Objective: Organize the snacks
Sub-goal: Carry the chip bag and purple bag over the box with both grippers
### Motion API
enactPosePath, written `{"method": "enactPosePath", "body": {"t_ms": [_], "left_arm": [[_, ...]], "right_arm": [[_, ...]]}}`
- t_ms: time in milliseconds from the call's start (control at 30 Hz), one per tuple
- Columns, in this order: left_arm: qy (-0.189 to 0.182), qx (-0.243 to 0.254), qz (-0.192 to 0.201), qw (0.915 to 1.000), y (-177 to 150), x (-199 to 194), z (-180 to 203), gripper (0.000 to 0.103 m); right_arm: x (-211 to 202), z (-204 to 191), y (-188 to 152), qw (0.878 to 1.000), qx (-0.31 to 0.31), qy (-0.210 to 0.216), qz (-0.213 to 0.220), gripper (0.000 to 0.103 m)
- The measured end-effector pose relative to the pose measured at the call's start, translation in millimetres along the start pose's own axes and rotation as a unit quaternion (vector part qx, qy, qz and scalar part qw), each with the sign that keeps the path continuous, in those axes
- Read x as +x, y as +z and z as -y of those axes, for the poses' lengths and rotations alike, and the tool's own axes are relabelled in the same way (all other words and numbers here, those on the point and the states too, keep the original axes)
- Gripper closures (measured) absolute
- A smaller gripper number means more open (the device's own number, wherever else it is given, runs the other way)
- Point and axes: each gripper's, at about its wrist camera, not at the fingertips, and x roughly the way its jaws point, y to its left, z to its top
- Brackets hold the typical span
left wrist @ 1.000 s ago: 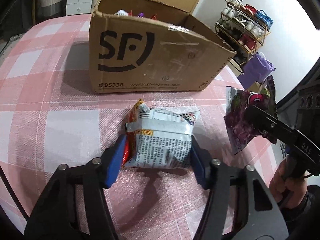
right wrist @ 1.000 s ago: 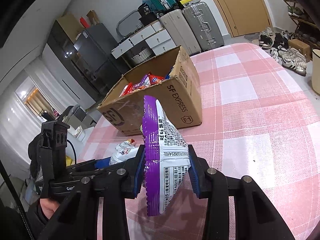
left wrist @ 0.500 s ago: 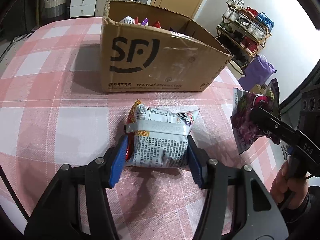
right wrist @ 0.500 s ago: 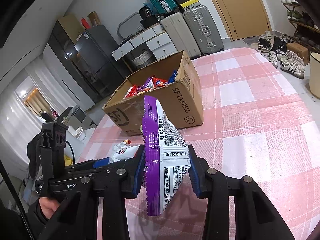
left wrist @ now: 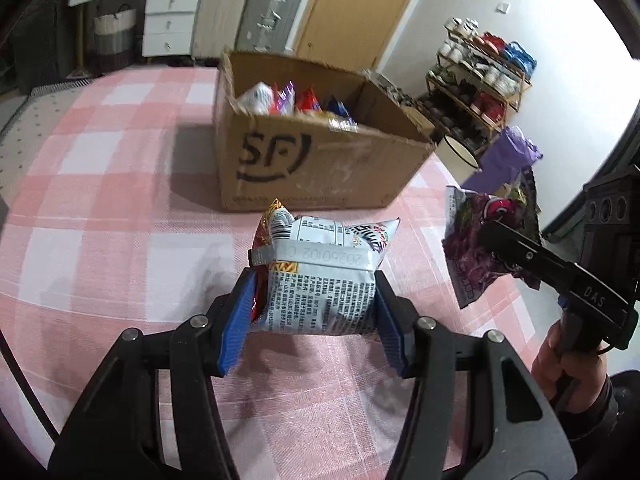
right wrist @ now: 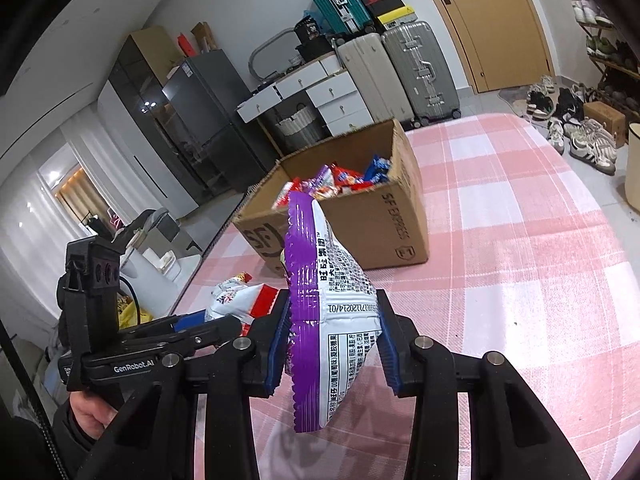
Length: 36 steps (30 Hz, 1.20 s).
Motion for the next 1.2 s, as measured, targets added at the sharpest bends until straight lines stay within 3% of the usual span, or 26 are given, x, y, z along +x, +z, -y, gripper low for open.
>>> {"method": "enactPosePath", "body": {"t_ms": [267,700,967,1200], "left_arm": [[0.001,-0.009,0.064,0.9979,20,-58,-2,0.050],[0.025,0.017,0.126,0.9915,68,-127,14,0.049],[0.030,0.043,0.141,0.9887,110,-154,34,0.049],[0.027,0.053,0.142,0.9881,151,-152,51,0.049]], "right_arm": [[-13,-18,15,1.000,-0.014,0.006,0.012,0.064],[-24,-53,62,0.998,-0.049,0.031,0.030,0.064],[-34,-70,106,0.995,-0.078,0.037,0.050,0.064],[-34,-75,153,0.993,-0.101,0.025,0.057,0.064]]}}
